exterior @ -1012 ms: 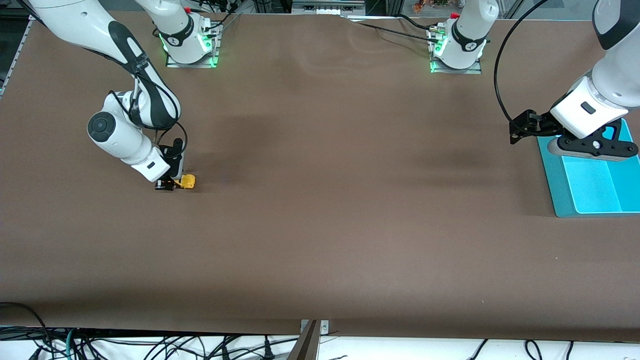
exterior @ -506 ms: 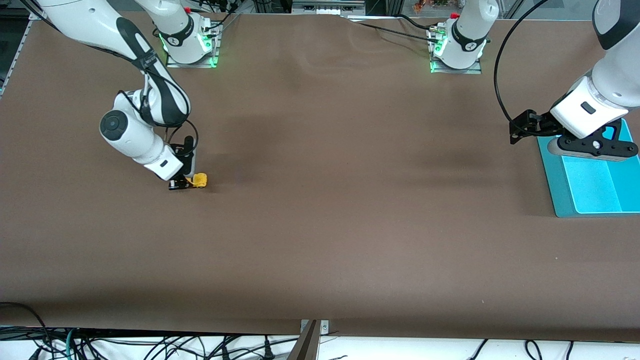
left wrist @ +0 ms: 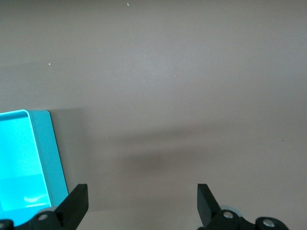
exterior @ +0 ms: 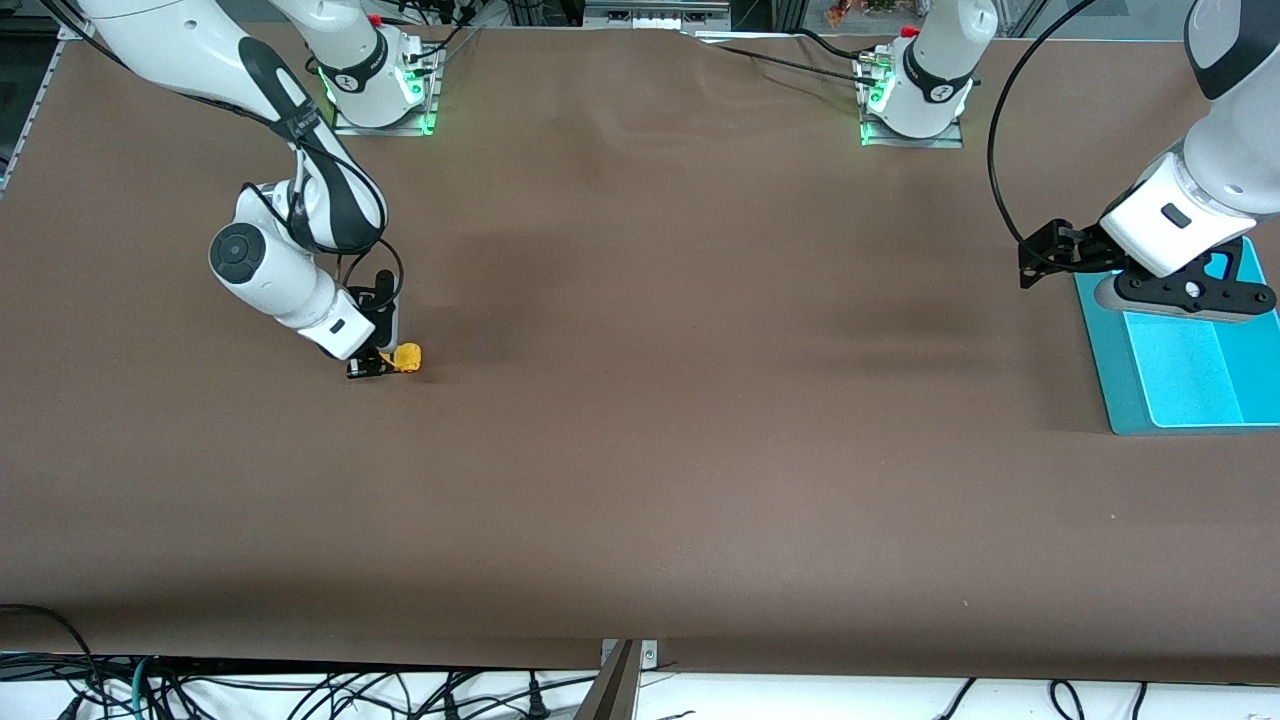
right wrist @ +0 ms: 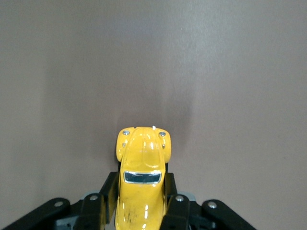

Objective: Wind and store yellow beetle car
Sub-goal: 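Close the right gripper on the yellow car's body, then drag the car backward along the table with the right gripper to wind it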

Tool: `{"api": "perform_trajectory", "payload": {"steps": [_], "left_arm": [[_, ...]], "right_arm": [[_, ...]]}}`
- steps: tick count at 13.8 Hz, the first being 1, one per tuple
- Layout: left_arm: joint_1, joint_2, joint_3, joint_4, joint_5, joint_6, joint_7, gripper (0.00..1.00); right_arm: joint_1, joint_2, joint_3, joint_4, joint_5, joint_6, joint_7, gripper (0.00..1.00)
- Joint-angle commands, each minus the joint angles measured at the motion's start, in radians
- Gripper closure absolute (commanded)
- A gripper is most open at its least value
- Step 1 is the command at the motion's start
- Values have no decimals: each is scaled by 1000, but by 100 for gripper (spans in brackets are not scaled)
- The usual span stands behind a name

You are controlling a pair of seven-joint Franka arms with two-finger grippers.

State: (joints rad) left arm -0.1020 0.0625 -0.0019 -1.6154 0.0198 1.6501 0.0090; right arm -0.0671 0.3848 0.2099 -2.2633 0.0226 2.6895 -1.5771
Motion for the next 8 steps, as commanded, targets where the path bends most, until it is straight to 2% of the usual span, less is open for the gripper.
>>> {"api": "perform_trajectory", "payload": {"steps": [1,3,8], "left_arm": [[-4,-6,3,12,-11,-16,11,0],[-4,-6,3,12,-11,-16,11,0],[-4,-6,5,12,-11,-16,16,0]], "right_arm": [[-26,16,-23,-5,-10,-2,-35,86],[-55,22,-32,-7,-10,-3,-59,86],[-128,19,-107,-7,-6,-8,-219,85]]}}
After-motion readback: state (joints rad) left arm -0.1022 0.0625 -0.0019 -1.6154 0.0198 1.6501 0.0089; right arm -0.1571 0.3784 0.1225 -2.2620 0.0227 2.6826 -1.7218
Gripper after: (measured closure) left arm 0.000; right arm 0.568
